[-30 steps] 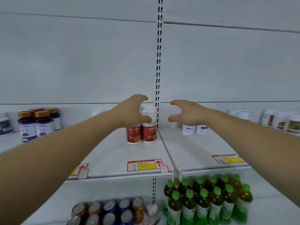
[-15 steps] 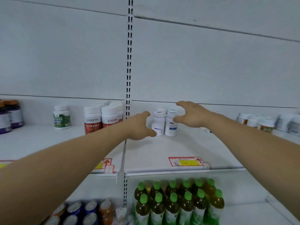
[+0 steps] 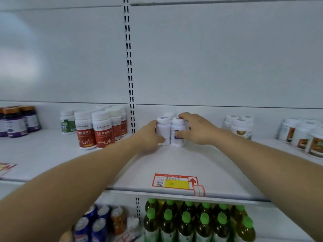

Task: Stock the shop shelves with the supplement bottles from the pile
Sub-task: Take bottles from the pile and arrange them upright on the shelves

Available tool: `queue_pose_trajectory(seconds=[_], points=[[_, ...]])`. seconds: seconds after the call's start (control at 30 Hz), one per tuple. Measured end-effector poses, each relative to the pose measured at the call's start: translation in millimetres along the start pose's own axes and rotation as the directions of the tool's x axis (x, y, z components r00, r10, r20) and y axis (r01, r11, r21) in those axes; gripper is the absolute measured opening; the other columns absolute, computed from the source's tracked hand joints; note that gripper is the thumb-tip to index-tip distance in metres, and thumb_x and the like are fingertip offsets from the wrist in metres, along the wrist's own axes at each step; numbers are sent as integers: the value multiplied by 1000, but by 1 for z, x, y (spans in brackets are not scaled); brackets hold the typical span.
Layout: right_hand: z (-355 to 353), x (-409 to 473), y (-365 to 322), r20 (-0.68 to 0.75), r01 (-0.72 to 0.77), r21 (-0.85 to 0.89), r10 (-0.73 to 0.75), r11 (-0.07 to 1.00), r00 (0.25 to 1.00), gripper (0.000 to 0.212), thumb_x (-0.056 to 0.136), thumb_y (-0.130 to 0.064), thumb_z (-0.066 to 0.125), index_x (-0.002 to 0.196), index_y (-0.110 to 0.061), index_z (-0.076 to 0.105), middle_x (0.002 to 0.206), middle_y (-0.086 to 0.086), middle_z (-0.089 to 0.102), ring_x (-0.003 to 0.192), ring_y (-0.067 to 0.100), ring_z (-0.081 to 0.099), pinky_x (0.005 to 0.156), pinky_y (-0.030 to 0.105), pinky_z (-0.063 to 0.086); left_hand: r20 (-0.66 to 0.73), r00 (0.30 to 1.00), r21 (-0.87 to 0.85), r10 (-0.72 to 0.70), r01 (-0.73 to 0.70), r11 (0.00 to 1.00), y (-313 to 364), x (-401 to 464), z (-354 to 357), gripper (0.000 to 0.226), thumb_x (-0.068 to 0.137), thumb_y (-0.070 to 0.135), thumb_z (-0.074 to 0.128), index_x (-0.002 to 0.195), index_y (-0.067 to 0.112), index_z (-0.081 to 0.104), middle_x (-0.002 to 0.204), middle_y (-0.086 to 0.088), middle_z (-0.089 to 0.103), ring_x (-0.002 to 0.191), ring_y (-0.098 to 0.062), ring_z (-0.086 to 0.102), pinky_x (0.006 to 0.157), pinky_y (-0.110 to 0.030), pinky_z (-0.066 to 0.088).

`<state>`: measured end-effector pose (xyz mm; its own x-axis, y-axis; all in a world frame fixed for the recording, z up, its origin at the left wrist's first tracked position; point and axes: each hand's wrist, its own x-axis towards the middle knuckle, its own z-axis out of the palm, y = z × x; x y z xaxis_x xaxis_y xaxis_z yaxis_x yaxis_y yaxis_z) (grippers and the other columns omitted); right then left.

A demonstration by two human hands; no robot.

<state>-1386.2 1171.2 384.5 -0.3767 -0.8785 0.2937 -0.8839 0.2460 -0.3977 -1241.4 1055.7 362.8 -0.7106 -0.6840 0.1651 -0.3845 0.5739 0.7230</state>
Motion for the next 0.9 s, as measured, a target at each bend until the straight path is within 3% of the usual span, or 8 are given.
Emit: queue_pose_trajectory(seconds=[0.17,0.3,0.5,0.67,0.9], points=[[-1,1,6,-10,-16,23,16,1000,1000,51,89,-26,59,136,-23,38,128,5,50,103,21,52,86,31,43,-28,1000,27,14,-14,1000,0,6,2,53,83,13,65,131,17,45,114,-1,57,95,-20,55,84,-29,42],[-3,1,10,-4,-44,39,44,998,999,49,89,-18,53,134,-22,37,119,4,52,95,22,52,75,29,40,-9,1000,38,30,-29,999,1,8,5,55,82,17,68,132,20,44,105,5,55,92,-17,55,81,-27,39],[-2,4,12,-15,-44,63,45,997,999,52,88,-23,59,135,-21,37,116,1,48,98,20,49,78,28,39,-6,999,-7,33,-33,999,2,13,6,59,84,18,67,134,23,36,99,4,57,80,-10,54,61,-17,38],[-1,6,13,-27,-36,59,38,998,999,51,87,-26,62,132,-20,39,117,1,48,98,20,49,79,29,39,30,999,-47,39,-38,998,-1,14,7,59,84,10,65,135,23,39,109,2,56,98,-19,58,80,-27,42],[1,12,15,-22,-30,60,31,998,999,55,87,-27,64,135,-22,38,124,2,43,98,19,46,78,27,35,37,997,6,74,-75,997,-7,20,6,64,80,6,66,136,22,40,112,-2,59,99,-22,61,87,-31,48]])
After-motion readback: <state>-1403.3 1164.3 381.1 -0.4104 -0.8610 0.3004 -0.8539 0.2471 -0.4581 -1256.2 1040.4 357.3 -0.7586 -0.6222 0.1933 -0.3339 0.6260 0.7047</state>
